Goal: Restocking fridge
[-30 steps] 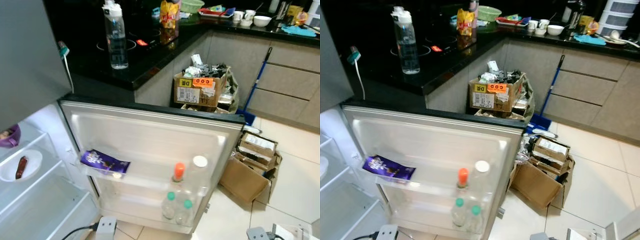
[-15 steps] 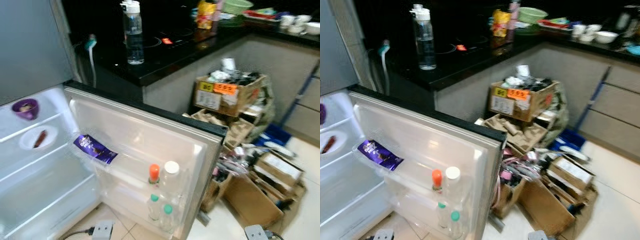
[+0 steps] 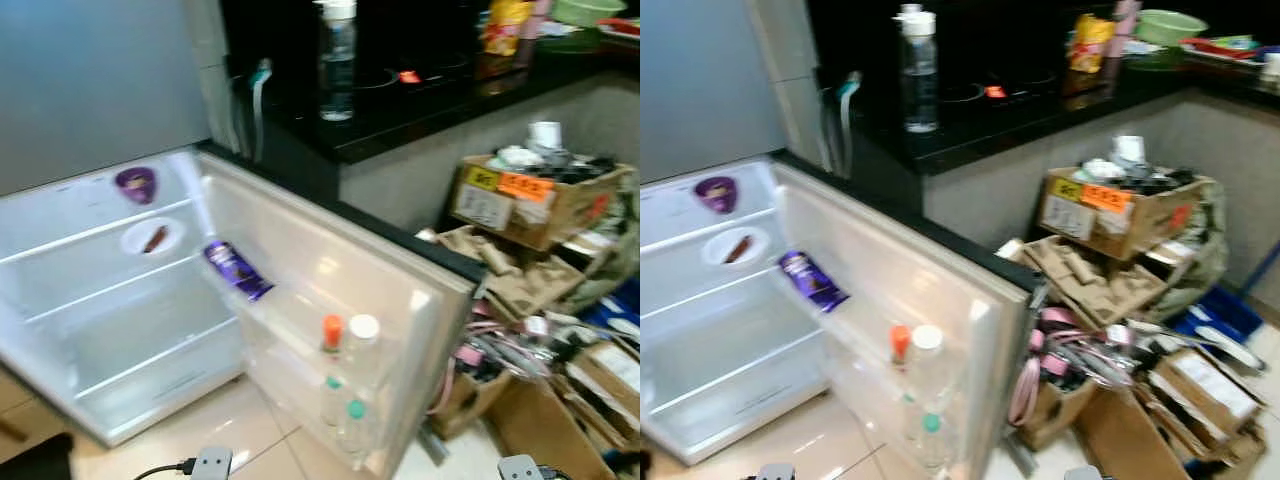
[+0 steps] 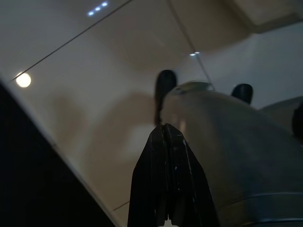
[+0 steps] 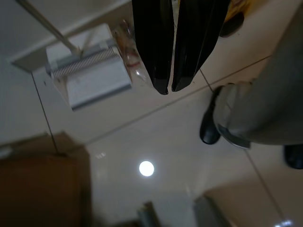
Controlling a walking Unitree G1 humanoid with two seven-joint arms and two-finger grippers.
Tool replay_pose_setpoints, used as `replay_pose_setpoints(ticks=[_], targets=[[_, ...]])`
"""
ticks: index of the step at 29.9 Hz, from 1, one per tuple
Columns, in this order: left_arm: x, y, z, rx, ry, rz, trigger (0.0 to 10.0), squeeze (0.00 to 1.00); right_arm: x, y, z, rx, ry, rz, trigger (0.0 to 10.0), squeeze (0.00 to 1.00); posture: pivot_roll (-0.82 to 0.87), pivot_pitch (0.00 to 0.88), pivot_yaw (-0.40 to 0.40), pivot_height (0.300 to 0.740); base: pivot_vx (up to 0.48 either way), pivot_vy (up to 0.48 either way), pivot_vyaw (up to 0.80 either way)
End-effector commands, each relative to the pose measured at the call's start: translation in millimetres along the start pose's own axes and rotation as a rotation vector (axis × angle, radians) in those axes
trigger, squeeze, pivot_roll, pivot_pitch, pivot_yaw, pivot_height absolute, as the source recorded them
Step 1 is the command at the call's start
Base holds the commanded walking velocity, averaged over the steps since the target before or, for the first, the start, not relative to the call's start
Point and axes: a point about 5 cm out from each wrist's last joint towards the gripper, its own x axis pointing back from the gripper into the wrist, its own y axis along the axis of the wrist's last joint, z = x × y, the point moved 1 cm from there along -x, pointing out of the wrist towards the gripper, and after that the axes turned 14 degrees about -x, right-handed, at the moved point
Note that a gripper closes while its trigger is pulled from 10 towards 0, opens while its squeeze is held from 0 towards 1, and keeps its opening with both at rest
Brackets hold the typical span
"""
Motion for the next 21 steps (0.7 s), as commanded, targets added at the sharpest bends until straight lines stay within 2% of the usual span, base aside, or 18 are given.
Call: replay_pose_setpoints(ticks=[1,7,15,21], targets=[[1.3,-2.7,5.4,-0.007,0.014,0.018,10.0,0.00,-0.2,0.2,1.7,-0.008,0.007,-0.003,10.0,0.00,-0.07,0.000,-0.007,0.740,0.000,0.000,0.64],[1.2,-2.6,4.9,-0.012,0.012,0.019,10.0,0.00,0.4,-6.2,-4.1,0.064,-0.058,0.051,10.0,0.00,-0.07,0.000,-0.007,0.740,0.000,0.000,0.71],[1.4,-4.9,4.1,-0.015,0.007,0.026,10.0,0.00,2.6,-9.3,-15.9,0.026,-0.143,0.058,10.0,0.00,-0.07,0.000,-0.009,0.740,0.000,0.000,0.00],[1.6,-6.8,1.9,-0.015,-0.009,0.026,10.0,0.00,6.2,-3.0,-36.1,-0.135,-0.249,0.011,10.0,0.00,-0.07,0.000,-0.012,0.740,0.000,0.000,0.00]])
